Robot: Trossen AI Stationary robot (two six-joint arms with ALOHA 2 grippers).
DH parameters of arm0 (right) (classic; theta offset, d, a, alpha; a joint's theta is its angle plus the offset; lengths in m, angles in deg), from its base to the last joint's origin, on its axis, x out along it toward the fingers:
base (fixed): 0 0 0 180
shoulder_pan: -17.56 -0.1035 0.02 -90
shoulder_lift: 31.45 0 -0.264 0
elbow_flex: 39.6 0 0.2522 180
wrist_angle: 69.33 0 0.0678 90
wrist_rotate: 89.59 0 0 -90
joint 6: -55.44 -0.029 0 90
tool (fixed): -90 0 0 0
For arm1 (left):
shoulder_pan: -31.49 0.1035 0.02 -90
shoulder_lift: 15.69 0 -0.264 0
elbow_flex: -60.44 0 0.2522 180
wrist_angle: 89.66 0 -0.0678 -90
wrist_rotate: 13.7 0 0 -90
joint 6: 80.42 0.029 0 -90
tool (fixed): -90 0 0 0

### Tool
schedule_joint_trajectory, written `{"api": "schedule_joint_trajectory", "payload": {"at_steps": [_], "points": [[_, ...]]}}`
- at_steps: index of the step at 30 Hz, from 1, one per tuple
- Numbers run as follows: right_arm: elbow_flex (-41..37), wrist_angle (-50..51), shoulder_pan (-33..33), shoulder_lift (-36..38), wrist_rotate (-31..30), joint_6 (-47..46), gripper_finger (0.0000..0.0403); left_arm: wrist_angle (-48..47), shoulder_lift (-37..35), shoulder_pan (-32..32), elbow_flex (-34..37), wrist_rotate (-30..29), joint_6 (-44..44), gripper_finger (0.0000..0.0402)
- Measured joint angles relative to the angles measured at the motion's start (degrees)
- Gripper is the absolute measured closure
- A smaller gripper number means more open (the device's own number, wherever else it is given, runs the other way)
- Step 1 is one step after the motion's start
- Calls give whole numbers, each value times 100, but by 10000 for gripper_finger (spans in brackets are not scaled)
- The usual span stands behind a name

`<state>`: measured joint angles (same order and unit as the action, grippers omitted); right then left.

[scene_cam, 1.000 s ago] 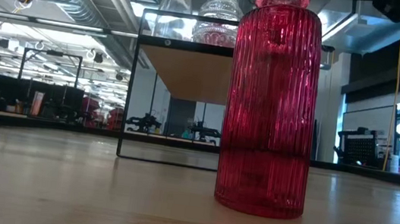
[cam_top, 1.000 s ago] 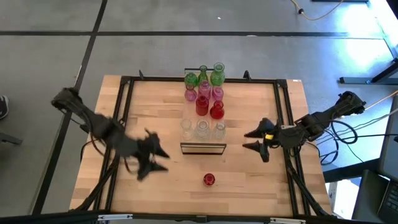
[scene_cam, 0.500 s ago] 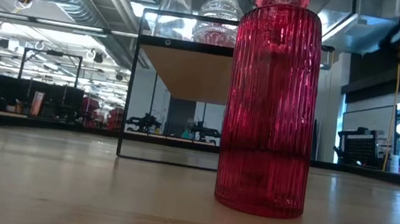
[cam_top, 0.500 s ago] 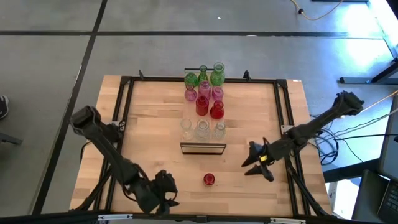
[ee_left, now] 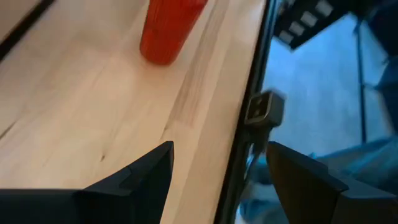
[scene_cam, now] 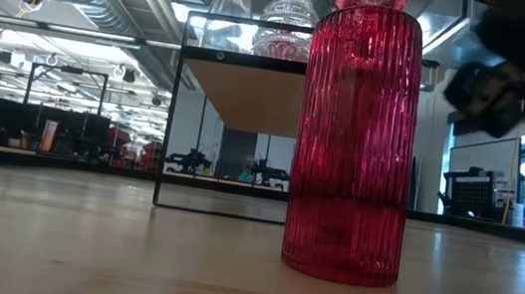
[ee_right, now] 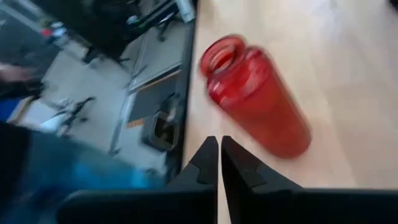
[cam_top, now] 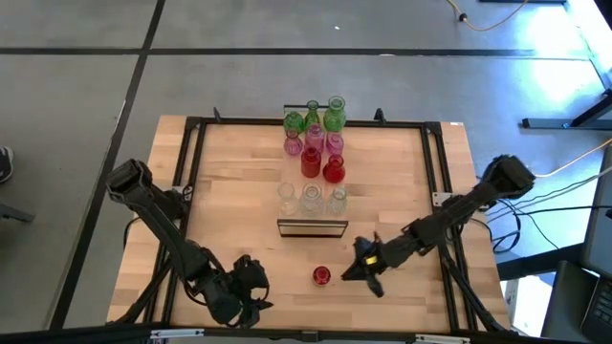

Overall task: Sort vases onto shelf
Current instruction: Put the red vase on the shelf aligned with the other red vases

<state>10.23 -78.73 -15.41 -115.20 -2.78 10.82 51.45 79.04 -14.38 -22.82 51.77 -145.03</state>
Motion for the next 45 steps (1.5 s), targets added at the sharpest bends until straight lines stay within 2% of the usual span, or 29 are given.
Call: {"api": "schedule_joint_trajectory", "payload": {"at_steps": [5, 9, 17, 25, 34, 45], "points": [[725, 117, 0, -837, -515, -62, 393, 167, -3, -31, -4, -587, -8, 152], [991, 834, -7, -1170, -727, -294, 400, 194, 133, 187, -5, -843, -33, 152], [1000, 887, 0, -1282, -963, -49, 401, 1555, 1119, 706, -4, -589, -179, 152], [1000, 3, 0, -1663, -894, -24, 402, 2421, 1798, 735, 0, -722, -258, 152], [1004, -297, 3, -1751, -876, 44, 402, 2390, 1815, 746, 0, -1529, 650, 152], [1002, -402, 303, -1751, -383, 146, 402, 2527, 1859, 953, 2, -1235, 727, 149]]}}
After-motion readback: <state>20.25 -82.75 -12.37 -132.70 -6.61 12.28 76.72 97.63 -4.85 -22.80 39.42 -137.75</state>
